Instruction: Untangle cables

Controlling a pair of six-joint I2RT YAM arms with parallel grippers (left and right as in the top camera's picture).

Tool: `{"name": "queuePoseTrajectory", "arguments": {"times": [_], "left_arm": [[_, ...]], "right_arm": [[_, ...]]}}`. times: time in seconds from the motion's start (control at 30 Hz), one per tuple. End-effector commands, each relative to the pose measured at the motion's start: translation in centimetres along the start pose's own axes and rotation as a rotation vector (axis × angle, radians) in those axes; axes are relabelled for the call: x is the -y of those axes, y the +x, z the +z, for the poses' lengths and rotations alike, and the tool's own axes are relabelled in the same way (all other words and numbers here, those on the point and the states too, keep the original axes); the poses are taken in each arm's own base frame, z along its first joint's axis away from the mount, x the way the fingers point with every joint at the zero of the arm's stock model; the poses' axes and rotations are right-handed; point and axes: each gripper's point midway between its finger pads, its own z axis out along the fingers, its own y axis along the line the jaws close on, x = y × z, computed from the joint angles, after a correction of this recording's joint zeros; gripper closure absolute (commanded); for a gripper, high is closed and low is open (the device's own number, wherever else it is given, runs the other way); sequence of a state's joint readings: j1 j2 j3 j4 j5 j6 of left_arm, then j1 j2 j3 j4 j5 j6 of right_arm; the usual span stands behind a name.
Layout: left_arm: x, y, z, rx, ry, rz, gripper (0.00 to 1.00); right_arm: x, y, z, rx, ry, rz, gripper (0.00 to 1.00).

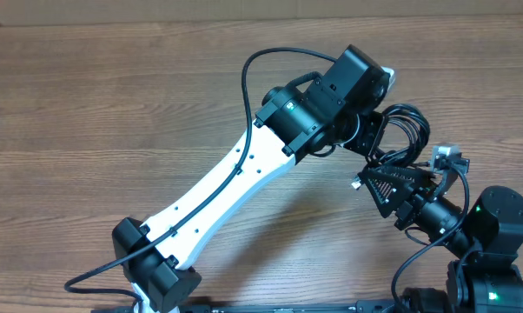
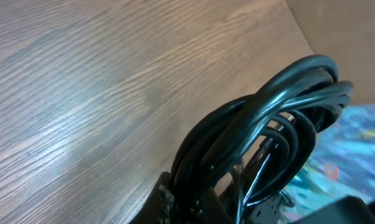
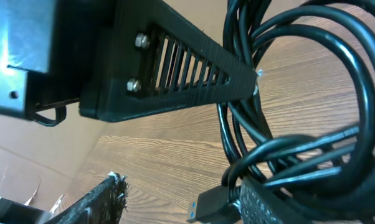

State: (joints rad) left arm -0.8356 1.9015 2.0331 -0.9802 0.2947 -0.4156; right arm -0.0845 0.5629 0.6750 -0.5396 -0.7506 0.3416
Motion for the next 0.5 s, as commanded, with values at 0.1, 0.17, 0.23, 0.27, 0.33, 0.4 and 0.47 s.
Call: {"name": "queuePoseTrajectory", "arguments": {"times": [0.1,0.17,0.23,0.27,0.33,0.4,0.47], "left_arm": [[2.6,0.3,-1.5,-0.017,0.13,0.093,0.96],[2.5,0.5,-1.5,-0.021,0.13,0.092,0.96],[2.5,0.5,-1.5,-0.023,0.129,0.091,0.96],[2.6,0.6,-1.5,-0.026,0.136,0.096,0.96],[3.0,0.7,-1.6,-0.031,0.158,0.114,0.96],[3.2,0.8,-1.6,-0.036,0.17,0.124,0.96],[3.3,0.9,-1.7,-0.038,0.178,0.133,0.96]], "right_arm": [[-0.5,-1.1,-0.5,0.036,0.015,-0.018,0.49],[0.0,-1.2,-0.5,0.045,0.042,0.007,0.5],[0.1,-1.1,-0.5,0.042,0.045,0.009,0.5],[0.1,-1.1,-0.5,0.042,0.045,0.01,0.5],[0.1,-1.1,-0.5,0.042,0.045,0.01,0.5],[0.1,-1.1,-0.5,0.042,0.045,0.01,0.5],[0.1,-1.1,-0.5,0.042,0.044,0.01,0.49]]}}
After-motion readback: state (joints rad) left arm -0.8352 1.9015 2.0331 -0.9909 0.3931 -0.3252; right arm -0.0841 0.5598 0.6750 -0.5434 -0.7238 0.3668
